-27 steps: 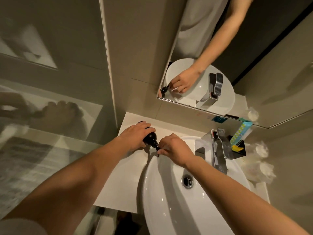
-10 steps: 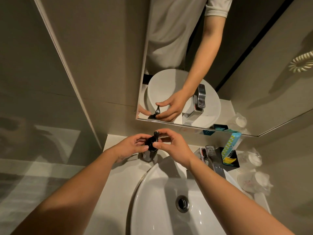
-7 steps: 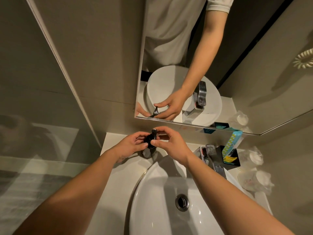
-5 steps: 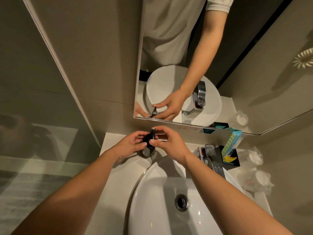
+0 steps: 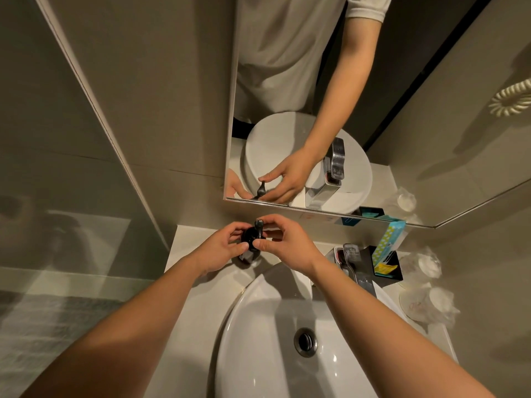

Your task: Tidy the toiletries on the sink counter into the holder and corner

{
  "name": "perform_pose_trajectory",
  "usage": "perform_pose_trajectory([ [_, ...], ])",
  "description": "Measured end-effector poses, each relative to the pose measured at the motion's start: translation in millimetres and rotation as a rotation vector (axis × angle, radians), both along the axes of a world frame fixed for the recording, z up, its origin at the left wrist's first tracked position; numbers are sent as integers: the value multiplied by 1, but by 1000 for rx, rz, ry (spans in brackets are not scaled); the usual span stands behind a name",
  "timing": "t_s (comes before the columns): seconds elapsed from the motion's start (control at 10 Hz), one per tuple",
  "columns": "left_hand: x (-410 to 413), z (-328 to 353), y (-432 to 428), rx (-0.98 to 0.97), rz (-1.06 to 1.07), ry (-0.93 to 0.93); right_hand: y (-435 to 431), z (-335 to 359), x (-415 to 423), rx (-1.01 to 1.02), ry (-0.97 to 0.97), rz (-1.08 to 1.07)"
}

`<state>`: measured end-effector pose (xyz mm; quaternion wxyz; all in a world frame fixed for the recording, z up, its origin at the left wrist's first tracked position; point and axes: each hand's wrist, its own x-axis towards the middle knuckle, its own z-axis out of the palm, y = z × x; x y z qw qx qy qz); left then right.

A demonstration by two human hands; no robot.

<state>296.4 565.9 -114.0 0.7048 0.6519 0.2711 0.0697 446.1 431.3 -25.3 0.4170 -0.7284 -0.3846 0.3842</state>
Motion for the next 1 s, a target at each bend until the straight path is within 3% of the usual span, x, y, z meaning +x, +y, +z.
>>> perform_pose_trajectory([
  [0.3, -4, 0, -6, 117, -61, 60, 2, 10, 0, -63, -198, 63],
  [1.0, -8, 8, -15, 207, -20, 141, -9, 25, -3, -79, -287, 63],
])
